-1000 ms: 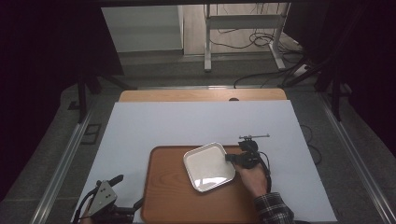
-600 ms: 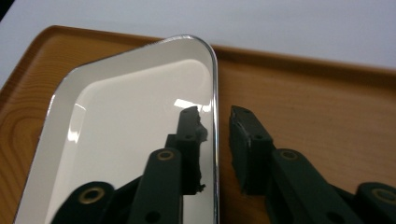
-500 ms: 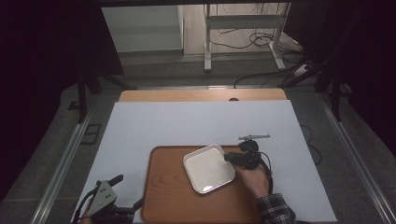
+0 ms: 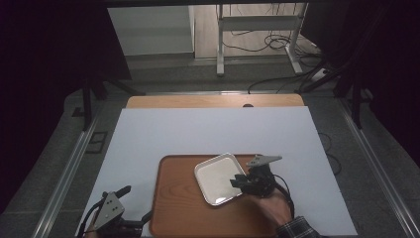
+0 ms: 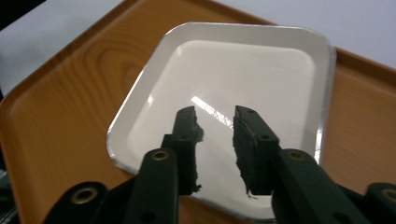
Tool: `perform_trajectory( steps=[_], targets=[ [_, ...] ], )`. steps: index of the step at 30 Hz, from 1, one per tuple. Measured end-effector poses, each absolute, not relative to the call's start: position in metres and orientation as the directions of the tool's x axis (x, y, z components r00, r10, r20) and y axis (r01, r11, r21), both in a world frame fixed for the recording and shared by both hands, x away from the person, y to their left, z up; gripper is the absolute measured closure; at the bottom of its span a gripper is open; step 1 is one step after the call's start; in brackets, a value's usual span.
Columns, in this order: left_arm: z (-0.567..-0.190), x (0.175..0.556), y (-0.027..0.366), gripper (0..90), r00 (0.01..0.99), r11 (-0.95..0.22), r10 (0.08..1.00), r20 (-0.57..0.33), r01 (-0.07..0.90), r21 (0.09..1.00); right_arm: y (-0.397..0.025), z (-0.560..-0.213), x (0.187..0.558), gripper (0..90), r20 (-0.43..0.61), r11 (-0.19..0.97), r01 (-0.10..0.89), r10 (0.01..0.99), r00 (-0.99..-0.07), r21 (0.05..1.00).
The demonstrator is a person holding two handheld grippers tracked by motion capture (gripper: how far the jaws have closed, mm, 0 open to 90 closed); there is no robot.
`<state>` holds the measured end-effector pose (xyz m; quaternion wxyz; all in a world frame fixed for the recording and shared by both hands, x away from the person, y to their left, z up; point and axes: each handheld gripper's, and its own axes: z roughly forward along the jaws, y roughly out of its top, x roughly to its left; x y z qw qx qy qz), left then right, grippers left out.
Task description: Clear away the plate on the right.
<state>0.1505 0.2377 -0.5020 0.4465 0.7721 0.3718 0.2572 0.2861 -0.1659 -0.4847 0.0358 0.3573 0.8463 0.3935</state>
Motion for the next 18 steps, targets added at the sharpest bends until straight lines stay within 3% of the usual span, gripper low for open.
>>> perform_trajectory(
  steps=[1, 5, 18],
  targets=[
    [-0.502, 0.15, 0.238, 0.8, 0.592, -0.326, 0.803, 0.067, 0.343, 0.881, -0.162, -0.483, 0.278, 80.4, 0.228, 0.448, 0.567, 0.609, -0.759, 0.691],
    [-0.502, 0.15, 0.238, 0.8, 0.593, -0.328, 0.803, 0.068, 0.342, 0.881, -0.156, -0.483, 0.265, 89.4, 0.245, 0.482, 0.565, 0.574, -0.781, 0.67],
    [-0.502, 0.15, 0.237, 0.8, 0.594, -0.33, 0.801, 0.071, 0.341, 0.88, -0.146, -0.504, 0.246, 89.7, 0.225, 0.564, 0.547, 0.54, -0.811, 0.619]
  ],
)
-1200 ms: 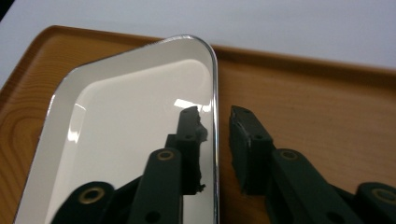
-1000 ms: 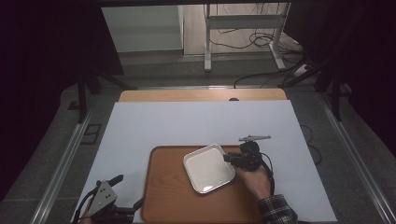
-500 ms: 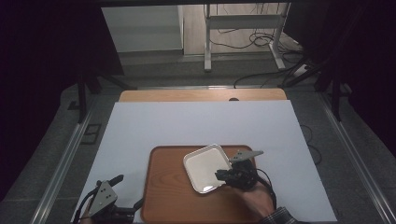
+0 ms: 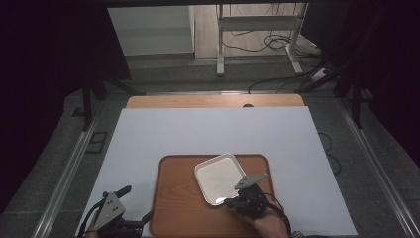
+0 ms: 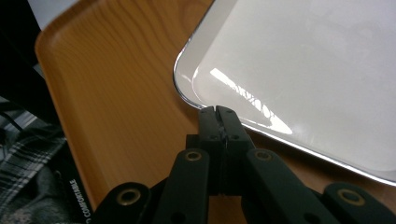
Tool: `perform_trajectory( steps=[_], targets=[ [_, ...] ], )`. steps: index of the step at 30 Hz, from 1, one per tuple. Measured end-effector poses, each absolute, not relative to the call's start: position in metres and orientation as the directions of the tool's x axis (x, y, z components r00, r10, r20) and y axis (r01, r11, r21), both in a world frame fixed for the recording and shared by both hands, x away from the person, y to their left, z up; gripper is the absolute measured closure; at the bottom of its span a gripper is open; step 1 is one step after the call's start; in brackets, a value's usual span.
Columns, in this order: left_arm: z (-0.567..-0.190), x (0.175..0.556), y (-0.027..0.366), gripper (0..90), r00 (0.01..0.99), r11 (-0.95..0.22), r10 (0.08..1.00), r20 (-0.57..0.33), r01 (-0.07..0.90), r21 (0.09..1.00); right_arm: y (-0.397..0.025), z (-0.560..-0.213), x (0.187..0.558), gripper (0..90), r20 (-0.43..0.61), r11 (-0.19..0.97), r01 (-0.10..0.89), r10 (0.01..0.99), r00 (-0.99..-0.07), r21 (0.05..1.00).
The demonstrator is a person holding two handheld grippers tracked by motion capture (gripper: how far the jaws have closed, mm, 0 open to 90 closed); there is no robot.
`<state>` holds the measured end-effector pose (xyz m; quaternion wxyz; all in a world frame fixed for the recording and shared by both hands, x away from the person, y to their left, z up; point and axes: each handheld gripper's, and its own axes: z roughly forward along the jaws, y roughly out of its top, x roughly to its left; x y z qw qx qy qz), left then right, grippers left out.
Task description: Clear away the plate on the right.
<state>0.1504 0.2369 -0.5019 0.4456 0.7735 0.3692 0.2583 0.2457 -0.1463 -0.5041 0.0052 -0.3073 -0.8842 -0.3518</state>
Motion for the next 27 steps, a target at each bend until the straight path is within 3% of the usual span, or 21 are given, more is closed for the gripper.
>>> perform_trajectory(
  steps=[27],
  targets=[
    [-0.502, 0.151, 0.237, 0.8, 0.595, -0.335, 0.8, 0.076, 0.339, 0.879, -0.107, -0.514, 0.261, 89.6, 0.174, 0.613, 0.49, 0.501, -0.848, 0.62]
  ],
)
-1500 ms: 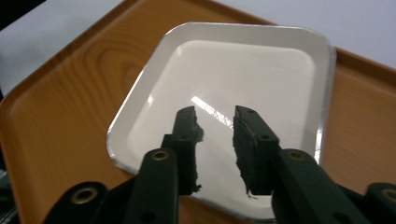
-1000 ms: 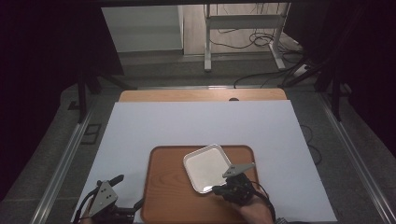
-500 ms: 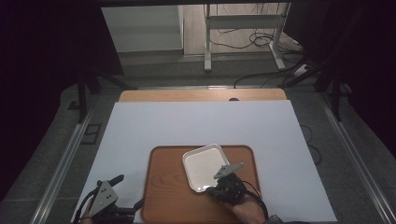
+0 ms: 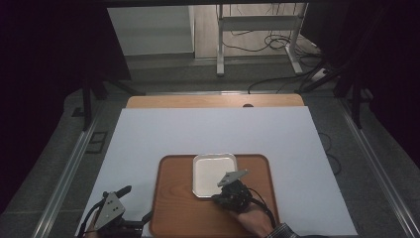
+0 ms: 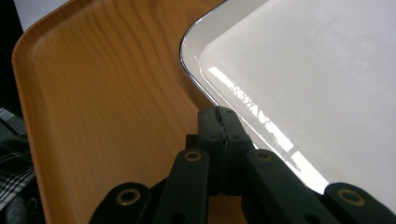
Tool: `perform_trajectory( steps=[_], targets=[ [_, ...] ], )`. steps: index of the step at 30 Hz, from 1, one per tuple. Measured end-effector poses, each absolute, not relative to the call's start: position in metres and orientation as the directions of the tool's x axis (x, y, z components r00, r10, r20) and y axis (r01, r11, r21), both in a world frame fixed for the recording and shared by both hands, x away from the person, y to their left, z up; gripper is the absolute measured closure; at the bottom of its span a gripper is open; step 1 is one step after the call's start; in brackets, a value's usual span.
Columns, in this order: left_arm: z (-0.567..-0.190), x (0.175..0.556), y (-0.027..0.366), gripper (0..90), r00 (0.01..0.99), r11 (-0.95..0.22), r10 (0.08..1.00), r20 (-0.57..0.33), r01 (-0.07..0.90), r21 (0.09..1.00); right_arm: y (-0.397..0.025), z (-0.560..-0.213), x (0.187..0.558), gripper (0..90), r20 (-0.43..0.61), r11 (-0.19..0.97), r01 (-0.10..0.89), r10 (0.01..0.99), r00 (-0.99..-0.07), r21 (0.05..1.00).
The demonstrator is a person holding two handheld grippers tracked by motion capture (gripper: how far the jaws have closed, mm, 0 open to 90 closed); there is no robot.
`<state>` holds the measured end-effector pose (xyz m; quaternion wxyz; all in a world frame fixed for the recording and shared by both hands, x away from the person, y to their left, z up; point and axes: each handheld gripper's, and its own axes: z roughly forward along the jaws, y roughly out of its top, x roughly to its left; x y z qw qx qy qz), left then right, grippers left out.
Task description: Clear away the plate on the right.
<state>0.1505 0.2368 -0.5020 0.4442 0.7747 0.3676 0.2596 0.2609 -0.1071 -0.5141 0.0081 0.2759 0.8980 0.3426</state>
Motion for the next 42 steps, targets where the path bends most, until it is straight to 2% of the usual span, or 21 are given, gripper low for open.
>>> perform_trajectory(
  steps=[20, 42],
  targets=[
    [-0.502, 0.15, 0.237, 0.8, 0.594, -0.335, 0.801, 0.077, 0.339, 0.879, -0.108, -0.511, 0.261, 87.6, 0.183, 0.604, 0.492, 0.499, -0.847, 0.628],
    [-0.502, 0.15, 0.237, 0.8, 0.593, -0.334, 0.801, 0.075, 0.339, 0.879, -0.117, -0.499, 0.262, 76.0, 0.167, 0.568, 0.483, 0.517, -0.839, 0.667]
  ],
)
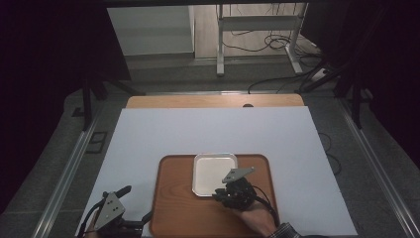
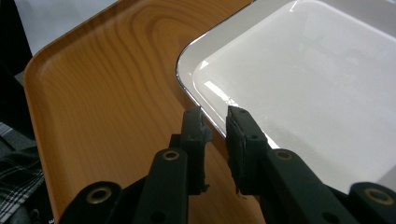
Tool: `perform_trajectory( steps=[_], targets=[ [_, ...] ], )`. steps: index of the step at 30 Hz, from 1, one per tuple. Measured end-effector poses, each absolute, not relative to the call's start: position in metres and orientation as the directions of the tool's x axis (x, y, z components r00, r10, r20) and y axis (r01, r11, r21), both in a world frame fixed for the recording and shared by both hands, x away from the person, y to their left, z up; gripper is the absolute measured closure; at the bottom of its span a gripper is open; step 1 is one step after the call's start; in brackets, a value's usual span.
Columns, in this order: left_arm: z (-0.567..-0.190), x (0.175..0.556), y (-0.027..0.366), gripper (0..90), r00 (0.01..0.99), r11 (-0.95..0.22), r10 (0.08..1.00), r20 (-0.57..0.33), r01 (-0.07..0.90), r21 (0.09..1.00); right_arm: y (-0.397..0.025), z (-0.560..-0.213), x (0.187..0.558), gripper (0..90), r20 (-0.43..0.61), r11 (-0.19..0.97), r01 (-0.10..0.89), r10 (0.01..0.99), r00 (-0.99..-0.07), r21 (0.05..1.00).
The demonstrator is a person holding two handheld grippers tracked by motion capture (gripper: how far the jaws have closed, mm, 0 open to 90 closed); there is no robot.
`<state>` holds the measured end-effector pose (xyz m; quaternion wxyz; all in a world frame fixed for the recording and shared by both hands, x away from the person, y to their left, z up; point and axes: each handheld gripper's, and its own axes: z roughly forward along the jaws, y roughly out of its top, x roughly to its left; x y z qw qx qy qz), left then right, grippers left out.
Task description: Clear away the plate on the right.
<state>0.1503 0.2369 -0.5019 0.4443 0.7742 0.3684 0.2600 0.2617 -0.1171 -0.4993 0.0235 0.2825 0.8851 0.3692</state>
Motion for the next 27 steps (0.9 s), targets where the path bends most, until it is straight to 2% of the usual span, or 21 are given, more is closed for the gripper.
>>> perform_trajectory(
  steps=[27],
  targets=[
    [-0.502, 0.15, 0.237, 0.7, 0.594, -0.33, 0.801, 0.071, 0.34, 0.88, -0.141, -0.486, 0.269, 60.1, 0.114, 0.523, 0.482, 0.586, -0.803, 0.703]
  ],
)
